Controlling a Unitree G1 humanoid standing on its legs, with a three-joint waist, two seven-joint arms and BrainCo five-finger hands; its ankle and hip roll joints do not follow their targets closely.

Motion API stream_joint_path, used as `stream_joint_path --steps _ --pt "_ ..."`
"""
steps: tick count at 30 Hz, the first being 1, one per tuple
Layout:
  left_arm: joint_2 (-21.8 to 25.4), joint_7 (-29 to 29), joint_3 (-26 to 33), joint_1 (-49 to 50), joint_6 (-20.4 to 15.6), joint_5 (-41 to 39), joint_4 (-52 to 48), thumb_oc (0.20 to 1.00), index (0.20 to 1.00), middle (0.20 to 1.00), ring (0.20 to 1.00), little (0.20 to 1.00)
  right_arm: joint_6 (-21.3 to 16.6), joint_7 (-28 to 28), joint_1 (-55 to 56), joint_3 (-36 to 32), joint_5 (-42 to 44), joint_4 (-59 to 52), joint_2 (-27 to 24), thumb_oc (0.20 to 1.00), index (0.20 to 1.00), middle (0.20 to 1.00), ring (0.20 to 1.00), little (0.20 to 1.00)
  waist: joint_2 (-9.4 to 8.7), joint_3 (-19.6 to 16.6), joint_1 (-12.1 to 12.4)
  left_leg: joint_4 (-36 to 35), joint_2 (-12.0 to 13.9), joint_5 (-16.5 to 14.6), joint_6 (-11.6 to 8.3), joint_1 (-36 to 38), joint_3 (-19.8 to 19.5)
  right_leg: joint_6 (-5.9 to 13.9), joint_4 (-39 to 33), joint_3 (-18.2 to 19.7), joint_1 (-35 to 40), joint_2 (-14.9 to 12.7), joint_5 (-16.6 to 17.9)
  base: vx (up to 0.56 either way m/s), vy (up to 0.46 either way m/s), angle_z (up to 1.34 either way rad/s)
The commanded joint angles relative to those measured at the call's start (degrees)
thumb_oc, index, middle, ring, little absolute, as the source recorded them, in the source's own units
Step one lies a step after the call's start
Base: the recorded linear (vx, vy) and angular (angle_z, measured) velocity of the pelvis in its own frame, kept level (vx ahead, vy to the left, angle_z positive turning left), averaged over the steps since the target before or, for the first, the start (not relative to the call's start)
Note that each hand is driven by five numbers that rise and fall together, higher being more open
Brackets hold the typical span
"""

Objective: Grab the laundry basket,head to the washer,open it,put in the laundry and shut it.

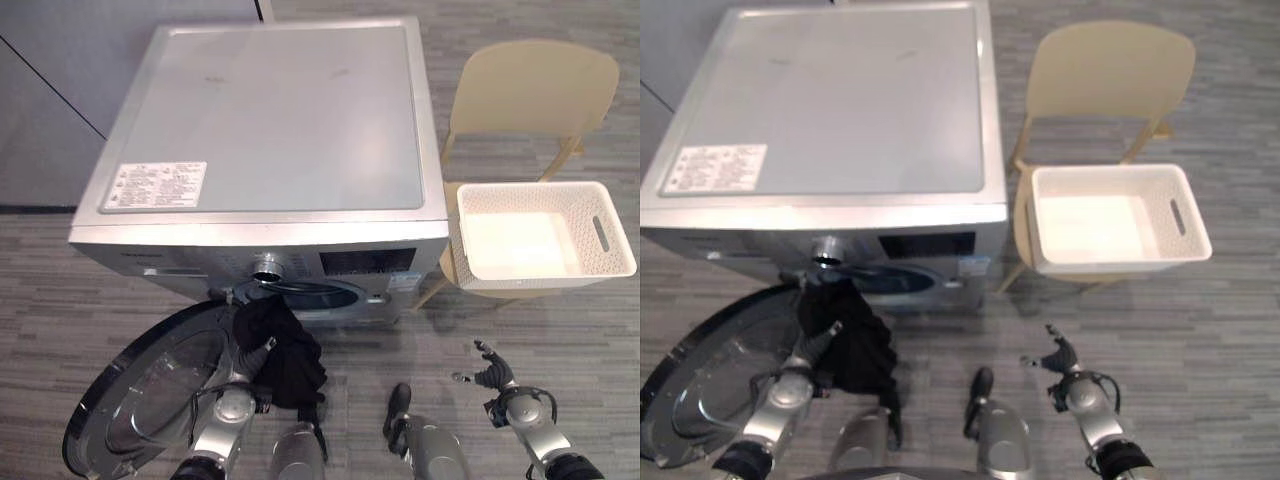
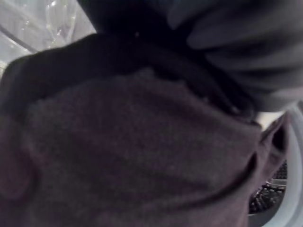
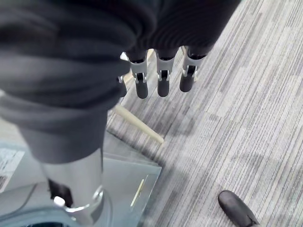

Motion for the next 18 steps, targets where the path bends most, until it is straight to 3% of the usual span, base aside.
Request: stream_joint_path --steps 1,3,4,5,8,13,14,18 --pt "1.4 4.9 2.0 -3.4 -4.9 -3.6 -5.3 0.200 0.200 0.200 0.200 0.200 -1.8 -2.3 -1.1 0.8 2.8 -1.7 0.7 1.000 1.000 1.000 1.000 1.000 -1.35 2.8 0.7 3.5 -0.8 -4.1 -0.83 -4.3 -2.0 5.86 5.1 3.6 -3.4 -1.9 -4.0 -0.14 0.061 -0.27" --pt "2.2 7.5 1.5 -6.2 -5.8 -2.0 -6.6 0.200 0.200 0.200 0.200 0.200 -2.2 -3.3 -2.2 0.8 3.9 -2.7 1.1 1.000 1.000 1.000 1.000 1.000 -1.30 3.7 0.3 9.7 -1.4 -6.4 0.71 -10.5 -1.8 5.31 12.3 5.2 -10.3 -3.5 -5.5 -0.13 0.121 -0.16" --pt "2.2 7.5 1.5 -6.3 -5.8 -2.0 -6.6 0.200 0.200 0.200 0.200 0.200 -2.2 -3.3 -2.2 0.8 3.9 -2.7 1.1 1.000 1.000 1.000 1.000 1.000 -1.34 3.5 0.4 10.0 -1.4 -6.6 0.75 -10.9 -1.7 5.32 12.6 5.3 -10.8 -3.5 -5.7 -0.12 0.137 0.07" --pt "3.4 10.3 0.7 -9.6 -6.6 0.3 -8.5 0.200 0.200 0.200 0.200 0.200 -3.0 -4.3 -2.9 0.9 4.9 -4.7 1.1 1.000 1.000 1.000 1.000 1.000 -1.58 4.9 0.1 15.6 -0.8 -8.7 1.64 -15.7 -1.0 5.09 17.9 6.3 -15.9 -4.8 -7.3 -0.11 0.085 0.05" --pt "5.5 14.3 0.3 -14.3 -6.5 4.3 -11.1 0.200 0.200 0.200 0.200 0.200 -4.1 -5.3 -3.6 0.9 5.8 -8.2 0.8 1.000 1.000 1.000 1.000 1.000 -1.75 6.1 -0.6 23.5 0.2 -11.3 2.46 -23.5 -0.9 4.82 25.5 8.1 -24.2 -6.3 -9.2 -0.12 0.079 -0.08" --pt "8.3 21.0 -1.4 -23.0 -5.3 10.8 -12.0 0.200 0.200 0.200 0.200 0.200 -6.1 -7.0 -5.4 0.7 6.3 -12.8 0.0 1.000 1.000 1.000 1.000 1.000 -1.47 5.5 -2.2 35.1 1.8 -15.2 3.26 -36.2 -1.6 3.71 35.8 10.7 -36.9 -7.6 -12.6 -0.06 0.049 -0.07" --pt "10.5 24.4 -2.5 -29.1 -4.2 13.7 -10.8 0.200 0.200 0.200 0.200 0.200 -7.3 -7.4 -6.0 0.6 6.8 -16.2 -0.3 1.000 1.000 1.000 1.000 1.000 -1.41 5.6 -3.3 39.8 2.5 -16.6 3.60 -41.4 -2.3 2.99 39.3 12.0 -41.5 -8.2 -14.0 -0.04 0.020 -0.09" --pt "15.3 28.9 -5.1 -39.7 -2.7 17.2 -6.6 0.200 0.200 0.200 0.200 0.200 -9.5 -7.5 -5.7 0.7 7.6 -19.6 -0.8 1.000 1.000 1.000 1.000 1.000 -1.11 4.2 -4.9 45.7 3.6 -18.7 4.53 -48.8 -3.9 2.50 45.0 13.5 -49.0 -8.0 -15.9 -0.02 0.035 -0.06"
